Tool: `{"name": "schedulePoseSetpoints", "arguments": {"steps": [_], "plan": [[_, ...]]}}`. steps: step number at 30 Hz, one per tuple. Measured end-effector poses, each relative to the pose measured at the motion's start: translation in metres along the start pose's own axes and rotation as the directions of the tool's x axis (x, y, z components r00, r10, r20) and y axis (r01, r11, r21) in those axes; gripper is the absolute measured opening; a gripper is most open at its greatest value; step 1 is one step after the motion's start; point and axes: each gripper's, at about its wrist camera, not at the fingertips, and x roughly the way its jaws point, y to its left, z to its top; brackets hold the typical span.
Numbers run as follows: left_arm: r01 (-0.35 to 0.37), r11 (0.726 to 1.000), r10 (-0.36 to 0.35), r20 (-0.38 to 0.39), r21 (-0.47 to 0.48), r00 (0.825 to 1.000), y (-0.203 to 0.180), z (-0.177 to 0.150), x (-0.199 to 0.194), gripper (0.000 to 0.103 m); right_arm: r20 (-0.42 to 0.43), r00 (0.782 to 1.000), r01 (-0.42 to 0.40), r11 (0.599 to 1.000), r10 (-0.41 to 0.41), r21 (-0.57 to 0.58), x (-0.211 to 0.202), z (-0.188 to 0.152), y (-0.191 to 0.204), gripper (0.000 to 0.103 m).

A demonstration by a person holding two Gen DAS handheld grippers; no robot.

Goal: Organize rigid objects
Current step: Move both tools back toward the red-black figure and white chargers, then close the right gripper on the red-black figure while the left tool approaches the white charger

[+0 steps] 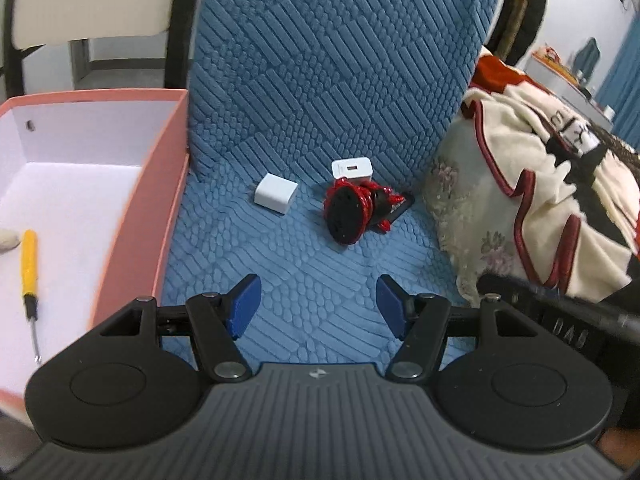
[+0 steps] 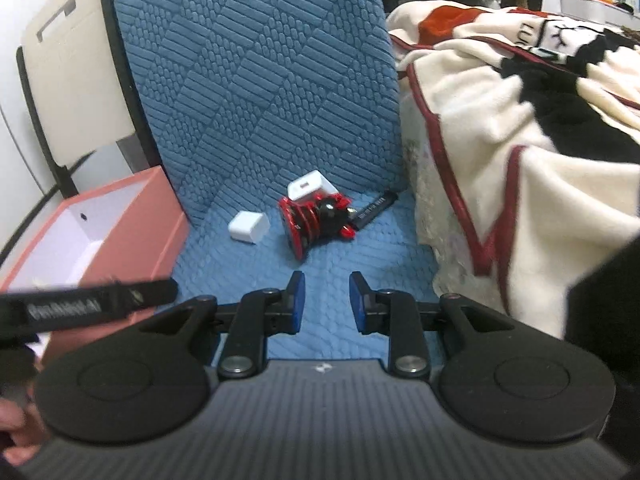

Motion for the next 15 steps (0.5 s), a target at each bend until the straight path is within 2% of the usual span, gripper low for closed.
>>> {"name": "schedulePoseSetpoints", "arguments": {"steps": [8, 15], "plan": [[0.031, 0.999, -0.031, 0.004, -0.016, 1.000, 0.016, 0.008, 0.037, 0.069, -0.040, 0.999, -0.017, 0.995, 0.021, 0.100, 0.040, 0.015, -0.013, 0.029], [0.059, 0.998, -0.059, 0.012, 0.005, 0.998, 0.012, 0.016, 0.066, 0.069, -0.047, 0.999, -0.007, 0.990, 0.014, 0.144, 0.069, 0.023, -0.023, 0.029]]}}
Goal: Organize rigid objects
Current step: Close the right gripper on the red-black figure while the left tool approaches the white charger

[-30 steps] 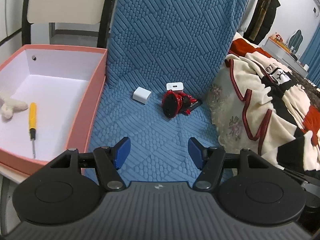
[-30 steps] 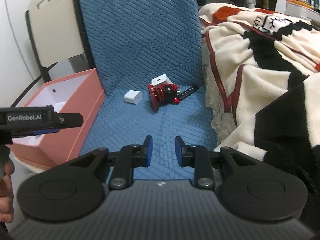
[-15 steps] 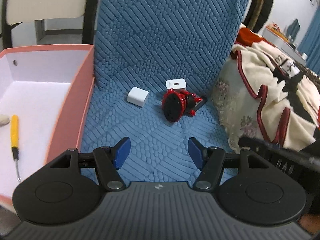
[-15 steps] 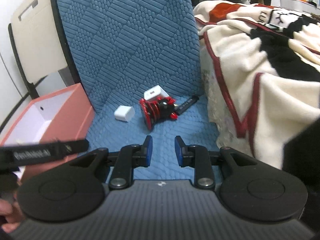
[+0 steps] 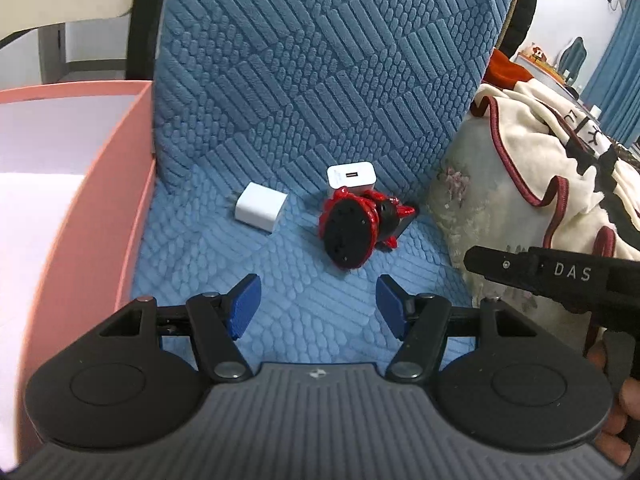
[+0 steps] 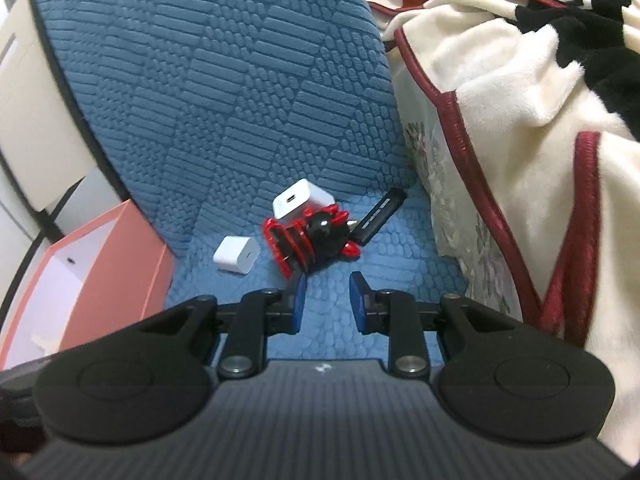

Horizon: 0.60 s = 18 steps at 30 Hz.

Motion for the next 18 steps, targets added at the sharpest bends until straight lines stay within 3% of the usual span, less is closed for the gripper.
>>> {"name": "schedulePoseSetpoints", "arguments": {"steps": [12, 14, 16, 18], "plan": [[-0.011, 0.999, 0.011, -0.013, 0.030, 1.000, 0.017, 0.024, 0.050, 0.068, -0.055, 0.998, -0.013, 1.000, 0.013, -0.004, 0.041, 0.018, -0.008, 0.029], [-0.028, 0.999, 0.029, -0.027, 0.043, 0.999, 0.020, 0.029, 0.060, 0.068, -0.065, 0.997, -0.034, 0.999, 0.034, -0.004, 0.050, 0.022, -0.010, 0.035], [-0.049, 0.997, 0.051, -0.033, 0.055, 0.998, 0.023, 0.033, 0.072, 0.068, -0.068, 0.996, -0.053, 0.999, 0.053, 0.002, 0.059, 0.024, -0.011, 0.049], [-0.058, 0.996, 0.061, -0.048, 0.065, 0.997, 0.023, 0.038, 0.083, 0.068, -0.074, 0.996, -0.052, 0.999, 0.051, -0.006, 0.067, 0.027, -0.012, 0.050]]}}
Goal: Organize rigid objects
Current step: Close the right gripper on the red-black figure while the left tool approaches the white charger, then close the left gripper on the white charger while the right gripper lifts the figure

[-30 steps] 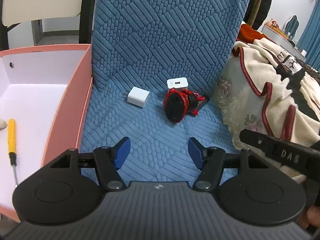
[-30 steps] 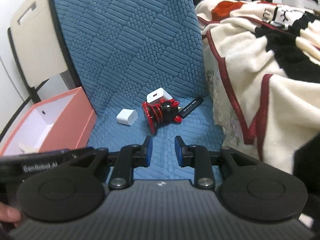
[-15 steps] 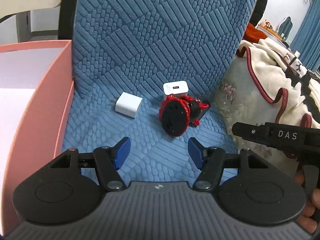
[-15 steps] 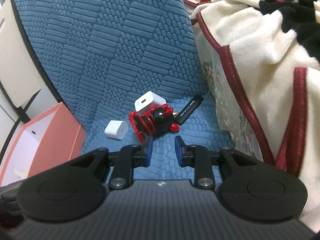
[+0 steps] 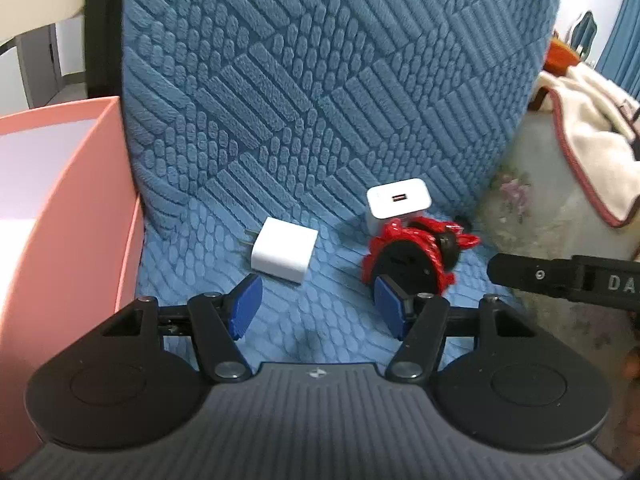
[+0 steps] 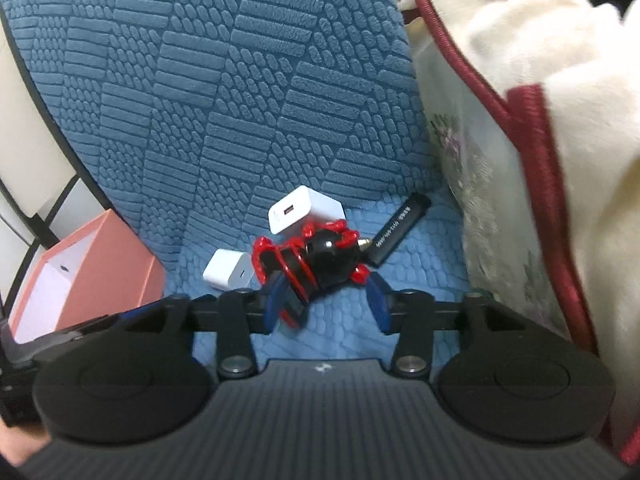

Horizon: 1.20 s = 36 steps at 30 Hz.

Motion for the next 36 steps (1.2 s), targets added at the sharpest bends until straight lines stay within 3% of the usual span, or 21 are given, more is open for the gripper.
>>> {"name": "schedulePoseSetpoints", "arguments": {"steps": [4, 11, 22, 26, 28, 36], "plan": [[-0.021, 0.999, 0.022, -0.018, 0.037, 1.000, -0.004, 0.009, 0.021, 0.068, -0.020, 0.999, -0.036, 0.996, 0.038, 0.086, 0.017, 0.008, -0.010, 0.060], [-0.060, 0.996, 0.063, -0.036, 0.069, 0.997, -0.005, 0.018, 0.045, 0.068, -0.036, 0.997, -0.057, 0.966, 0.068, 0.251, 0.048, 0.019, -0.028, 0.063], [-0.084, 0.995, 0.087, -0.067, 0.051, 0.994, 0.004, 0.022, 0.058, 0.067, -0.084, 0.994, -0.052, 0.964, 0.077, 0.260, 0.072, 0.022, -0.024, 0.063], [-0.086, 0.994, 0.091, -0.085, 0.062, 0.992, 0.003, 0.021, 0.059, 0.060, -0.095, 0.992, -0.059, 0.965, 0.086, 0.255, 0.070, 0.023, -0.021, 0.057], [-0.101, 0.992, 0.106, -0.083, 0.071, 0.991, 0.002, 0.020, 0.061, 0.050, -0.098, 0.992, -0.056, 0.970, 0.082, 0.238, 0.067, 0.024, -0.018, 0.056], [-0.087, 0.996, 0.088, -0.072, 0.005, 0.994, 0.010, 0.021, 0.045, 0.048, -0.087, 0.994, -0.053, 0.988, 0.067, 0.148, 0.044, 0.025, -0.005, 0.053]]}}
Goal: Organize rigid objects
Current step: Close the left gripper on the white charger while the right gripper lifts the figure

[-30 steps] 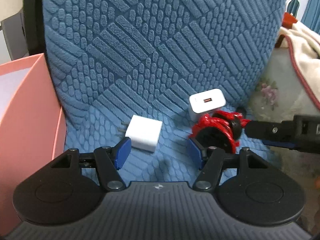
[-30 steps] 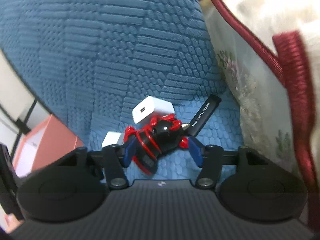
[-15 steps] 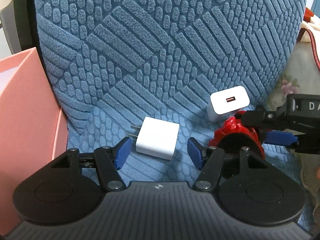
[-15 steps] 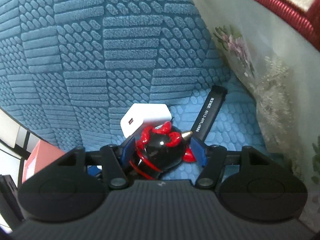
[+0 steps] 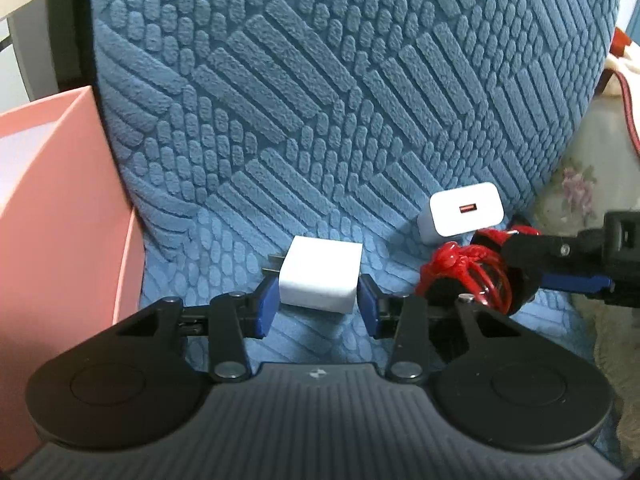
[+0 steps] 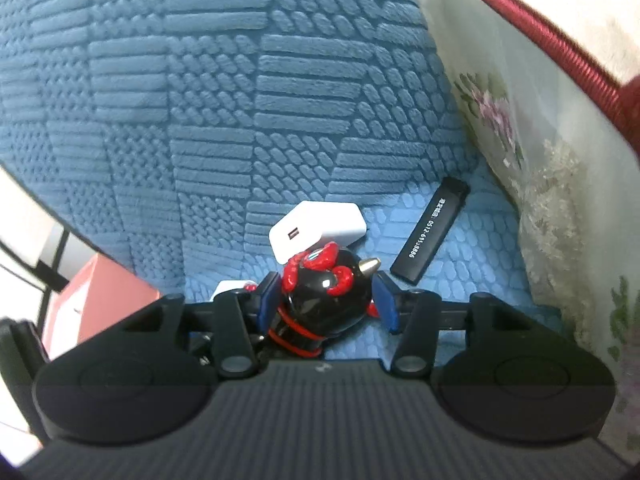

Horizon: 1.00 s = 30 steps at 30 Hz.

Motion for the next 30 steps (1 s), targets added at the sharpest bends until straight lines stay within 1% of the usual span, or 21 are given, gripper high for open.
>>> {"name": "schedulePoseSetpoints", "arguments": {"steps": [6, 11, 14, 15, 16, 17, 18, 20, 22, 25, 27, 29, 30], "plan": [[0.012, 1.000, -0.012, -0.008, -0.018, 1.000, -0.005, -0.010, -0.018, 0.048, 0.028, 0.998, 0.057, 0.987, -0.053, -0.148, -0.019, -0.005, 0.023, 0.053], [0.017, 1.000, -0.018, -0.008, -0.026, 1.000, -0.011, -0.021, -0.029, 0.048, 0.042, 0.994, 0.111, 0.959, -0.103, -0.262, -0.041, -0.014, 0.036, 0.053], [0.024, 0.999, -0.024, -0.009, -0.030, 1.000, -0.012, -0.027, -0.037, 0.047, 0.043, 0.987, 0.158, 0.927, -0.153, -0.341, -0.049, -0.022, 0.044, 0.051], [0.026, 0.999, -0.027, -0.009, -0.033, 1.000, -0.011, -0.029, -0.041, 0.047, 0.045, 0.983, 0.184, 0.912, -0.180, -0.367, -0.051, -0.027, 0.047, 0.035], [0.028, 0.999, -0.028, -0.009, -0.035, 1.000, -0.010, -0.031, -0.043, 0.047, 0.048, 0.980, 0.196, 0.900, -0.192, -0.389, -0.052, -0.030, 0.050, 0.028], [0.030, 0.999, -0.030, -0.010, -0.036, 1.000, -0.010, -0.032, -0.044, 0.047, 0.052, 0.977, 0.209, 0.890, -0.206, -0.405, -0.054, -0.034, 0.052, 0.027], [0.031, 0.999, -0.031, -0.010, -0.034, 0.999, -0.009, -0.033, -0.045, 0.047, 0.061, 0.974, 0.223, 0.877, -0.218, -0.426, -0.056, -0.037, 0.055, 0.028], [0.033, 0.999, -0.034, -0.013, -0.029, 0.999, -0.008, -0.036, -0.048, 0.047, 0.068, 0.972, 0.232, 0.856, -0.226, -0.463, -0.054, -0.043, 0.060, 0.029], [0.035, 0.999, -0.036, -0.018, -0.028, 0.999, -0.007, -0.038, -0.050, 0.047, 0.049, 0.976, 0.210, 0.860, -0.212, -0.465, -0.051, -0.044, 0.060, 0.029], [0.033, 0.999, -0.033, -0.023, -0.030, 0.999, -0.006, -0.040, -0.049, 0.047, 0.026, 0.986, 0.161, 0.891, -0.166, -0.425, -0.052, -0.042, 0.057, 0.029], [0.030, 0.999, -0.031, -0.030, -0.032, 0.999, -0.006, -0.041, -0.048, 0.047, 0.027, 0.990, 0.141, 0.906, -0.142, -0.400, -0.053, -0.039, 0.054, 0.030], [0.031, 0.999, -0.033, -0.038, -0.035, 0.999, -0.006, -0.042, -0.046, 0.047, 0.028, 0.991, 0.133, 0.917, -0.133, -0.377, -0.051, -0.036, 0.051, 0.038], [0.031, 0.999, -0.033, -0.042, -0.033, 0.999, -0.007, -0.043, -0.044, 0.047, 0.024, 0.991, 0.132, 0.922, -0.132, -0.365, -0.048, -0.034, 0.048, 0.048]]}}
